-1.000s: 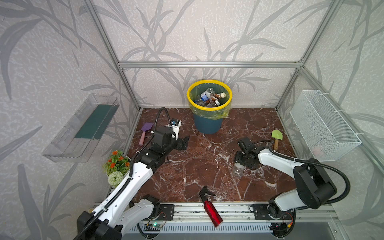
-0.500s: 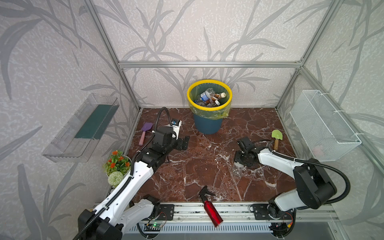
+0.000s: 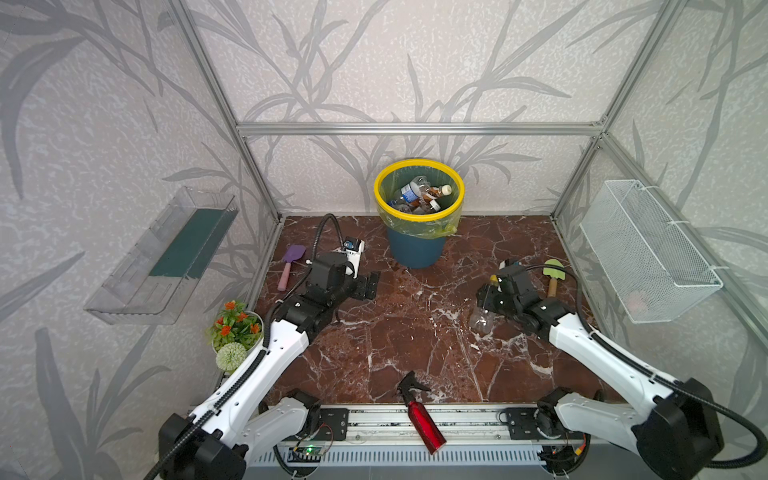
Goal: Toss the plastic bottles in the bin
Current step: 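Lift the yellow-capped bottle over the bin and open the right gripper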
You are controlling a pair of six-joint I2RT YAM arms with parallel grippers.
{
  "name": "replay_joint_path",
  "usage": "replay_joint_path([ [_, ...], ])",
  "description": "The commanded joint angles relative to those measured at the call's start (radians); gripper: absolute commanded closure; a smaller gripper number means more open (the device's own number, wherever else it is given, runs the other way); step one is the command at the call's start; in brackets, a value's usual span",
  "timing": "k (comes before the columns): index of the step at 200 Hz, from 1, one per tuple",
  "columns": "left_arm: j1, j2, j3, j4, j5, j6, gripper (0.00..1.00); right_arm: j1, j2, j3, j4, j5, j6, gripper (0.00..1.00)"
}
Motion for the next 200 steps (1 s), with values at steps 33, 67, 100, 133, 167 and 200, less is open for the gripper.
replay_joint_path([
  [33,-0.005,-0.020,-0.023,0.088,0.013,-0.108,0.08,-0.012,-0.298,-0.018,0.088,0.093,-0.290,0.55],
  [67,-0.003,-0.042,-0.032,0.111,-0.033,-0.132,0.09,-0.012,-0.467,-0.058,0.225,0.094,-0.436,0.55],
  [100,-0.005,-0.066,-0.034,0.122,-0.058,-0.159,0.09,-0.012,-0.484,-0.083,0.479,0.020,-0.463,0.55],
  [133,-0.004,-0.128,-0.077,0.121,-0.072,-0.194,0.09,-0.012,-0.137,0.239,0.616,-0.135,-0.482,0.55],
  [167,-0.004,-0.214,-0.169,0.140,-0.088,-0.240,0.10,-0.012,0.494,1.016,0.344,-0.367,-0.427,0.46],
  [200,-0.004,-0.269,-0.199,0.121,-0.109,-0.233,0.09,-0.013,0.753,1.388,0.073,-0.437,-0.423,0.01],
])
